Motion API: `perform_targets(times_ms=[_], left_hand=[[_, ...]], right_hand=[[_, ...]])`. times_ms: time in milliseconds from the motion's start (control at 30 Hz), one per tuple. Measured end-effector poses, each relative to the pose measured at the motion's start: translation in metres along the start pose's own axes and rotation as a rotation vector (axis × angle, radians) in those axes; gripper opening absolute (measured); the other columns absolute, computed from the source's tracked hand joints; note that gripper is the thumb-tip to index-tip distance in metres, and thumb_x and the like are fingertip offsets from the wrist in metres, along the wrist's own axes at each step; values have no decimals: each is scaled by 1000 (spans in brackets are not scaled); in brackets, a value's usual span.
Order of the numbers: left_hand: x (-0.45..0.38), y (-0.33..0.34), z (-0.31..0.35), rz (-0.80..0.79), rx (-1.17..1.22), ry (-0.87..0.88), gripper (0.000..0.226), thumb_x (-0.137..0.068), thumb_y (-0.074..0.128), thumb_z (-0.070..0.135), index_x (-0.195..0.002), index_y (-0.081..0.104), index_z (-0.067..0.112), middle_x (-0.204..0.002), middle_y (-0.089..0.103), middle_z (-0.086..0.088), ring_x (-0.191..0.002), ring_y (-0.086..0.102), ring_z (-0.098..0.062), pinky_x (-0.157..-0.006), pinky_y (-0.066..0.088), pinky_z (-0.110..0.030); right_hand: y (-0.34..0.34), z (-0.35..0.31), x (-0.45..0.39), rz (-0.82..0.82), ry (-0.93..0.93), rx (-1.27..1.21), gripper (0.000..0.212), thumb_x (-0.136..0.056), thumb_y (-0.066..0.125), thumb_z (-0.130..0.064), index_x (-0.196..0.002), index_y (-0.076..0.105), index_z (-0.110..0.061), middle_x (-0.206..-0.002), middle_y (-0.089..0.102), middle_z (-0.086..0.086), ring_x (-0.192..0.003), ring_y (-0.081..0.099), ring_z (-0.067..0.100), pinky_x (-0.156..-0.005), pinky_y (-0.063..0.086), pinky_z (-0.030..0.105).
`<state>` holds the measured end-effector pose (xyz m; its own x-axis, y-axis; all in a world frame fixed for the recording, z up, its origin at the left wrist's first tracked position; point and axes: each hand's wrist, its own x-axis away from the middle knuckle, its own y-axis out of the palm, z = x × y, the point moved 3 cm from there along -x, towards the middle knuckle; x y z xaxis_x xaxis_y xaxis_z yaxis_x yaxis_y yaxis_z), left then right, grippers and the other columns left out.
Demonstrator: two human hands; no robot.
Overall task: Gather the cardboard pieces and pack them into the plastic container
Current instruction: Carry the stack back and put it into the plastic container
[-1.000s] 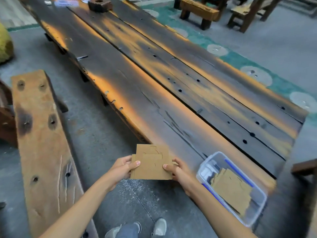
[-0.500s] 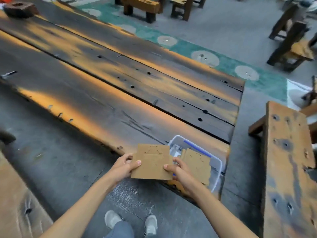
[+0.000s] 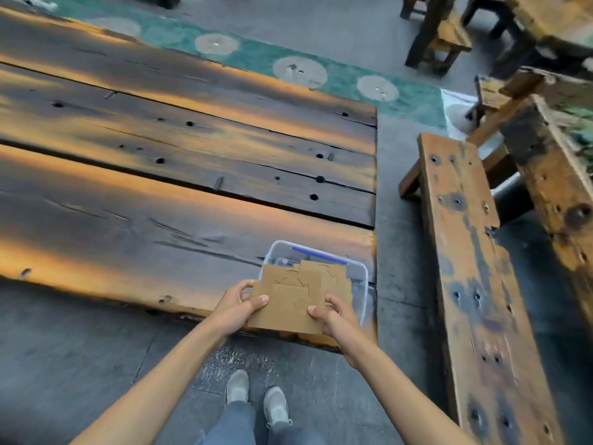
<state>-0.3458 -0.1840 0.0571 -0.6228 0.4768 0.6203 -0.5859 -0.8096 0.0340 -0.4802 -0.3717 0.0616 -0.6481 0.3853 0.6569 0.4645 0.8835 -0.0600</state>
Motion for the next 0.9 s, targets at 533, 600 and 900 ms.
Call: perform_targets(times_ms=[533,600,900], left_hand=[[-67,-9,63,-53,-123,76,27,-96,64,16,-122,55,11,-94,78,-2,-81,75,-12,-62,56,-19],[-73,-5,71,-70,-127,88,25,-96,64,16,-119,55,15,-89,78,3,-75,75,-6,-58,55,-16],[-89,26,79,-154,-137,76,31,-91,71,14,-120,59,15,-111,71,-11,-103,70,-24,-85,61,-38]], right_hand=[[-4,-53,-37,92,-12,-90,27,-99,66,-25,-124,70,-19,-116,78,-1,-104,75,12,-70,57,18],[-13,-61,-39,92,-31,-66,24,-100,63,-21,-121,73,-19,-114,79,-2,-107,74,15,-77,59,20],[-60,-67,-53,193,-55,55,21,-94,71,-14,-111,78,-25,-102,81,-6,-104,74,12,-75,58,17]])
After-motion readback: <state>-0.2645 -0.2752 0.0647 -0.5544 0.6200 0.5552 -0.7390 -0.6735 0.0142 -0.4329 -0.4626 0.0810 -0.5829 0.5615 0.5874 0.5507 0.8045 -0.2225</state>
